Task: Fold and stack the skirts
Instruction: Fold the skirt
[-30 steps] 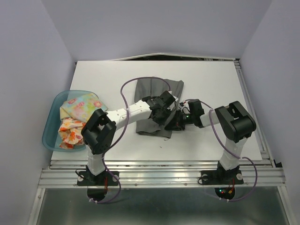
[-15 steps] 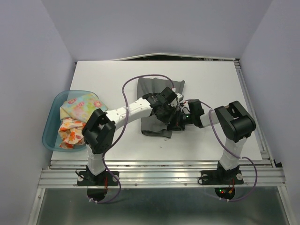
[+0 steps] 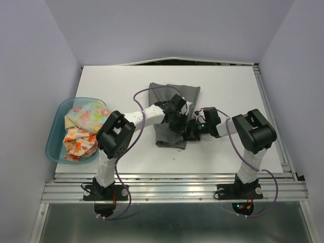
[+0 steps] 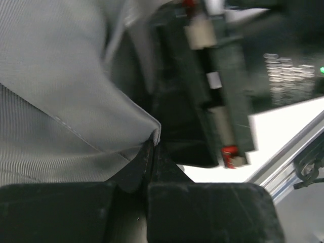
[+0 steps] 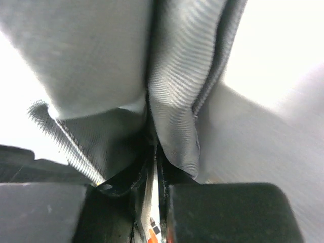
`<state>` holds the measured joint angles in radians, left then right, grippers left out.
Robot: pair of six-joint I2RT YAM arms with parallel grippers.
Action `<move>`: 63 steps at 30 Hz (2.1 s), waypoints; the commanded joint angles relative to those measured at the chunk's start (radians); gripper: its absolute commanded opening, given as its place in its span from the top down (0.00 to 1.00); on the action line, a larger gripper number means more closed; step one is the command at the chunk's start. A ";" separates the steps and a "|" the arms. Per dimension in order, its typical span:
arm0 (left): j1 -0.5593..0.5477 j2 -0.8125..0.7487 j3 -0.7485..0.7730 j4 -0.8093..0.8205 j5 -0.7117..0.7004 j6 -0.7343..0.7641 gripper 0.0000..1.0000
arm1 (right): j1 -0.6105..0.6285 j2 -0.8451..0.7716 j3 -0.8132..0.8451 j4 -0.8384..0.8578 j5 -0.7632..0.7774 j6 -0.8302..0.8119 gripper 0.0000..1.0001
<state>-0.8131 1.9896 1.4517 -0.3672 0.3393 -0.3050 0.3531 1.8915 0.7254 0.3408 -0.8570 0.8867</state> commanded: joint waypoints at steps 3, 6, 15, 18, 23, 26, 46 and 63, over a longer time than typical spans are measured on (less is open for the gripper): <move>0.035 0.038 -0.085 0.120 0.125 -0.063 1.00 | 0.007 -0.054 0.089 -0.150 0.067 -0.072 0.80; 0.068 0.060 -0.114 0.146 0.148 -0.082 1.00 | 0.007 -0.098 0.152 -0.323 0.122 -0.159 0.77; 0.129 0.109 -0.155 0.154 0.135 -0.080 1.00 | -0.025 -0.163 0.325 -0.680 0.153 -0.311 0.74; 0.132 0.106 -0.149 0.149 0.125 -0.077 1.00 | -0.071 -0.170 0.322 -0.714 0.133 -0.347 0.74; 0.132 0.054 -0.120 0.142 0.115 -0.054 1.00 | -0.094 -0.134 0.243 -0.709 0.180 -0.396 0.79; 0.131 0.023 -0.105 0.119 0.101 -0.031 1.00 | -0.094 -0.086 0.216 -0.688 0.173 -0.399 0.80; 0.054 -0.095 -0.047 0.057 0.092 -0.039 1.00 | -0.094 -0.011 0.181 -0.557 0.038 -0.292 0.99; 0.055 0.109 -0.089 0.231 0.159 -0.155 1.00 | -0.085 -0.022 0.143 -0.490 0.007 -0.227 0.99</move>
<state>-0.7517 2.0594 1.3731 -0.1886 0.4942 -0.4355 0.2562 1.8755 0.8856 -0.1864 -0.8413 0.6437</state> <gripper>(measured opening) 0.037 0.015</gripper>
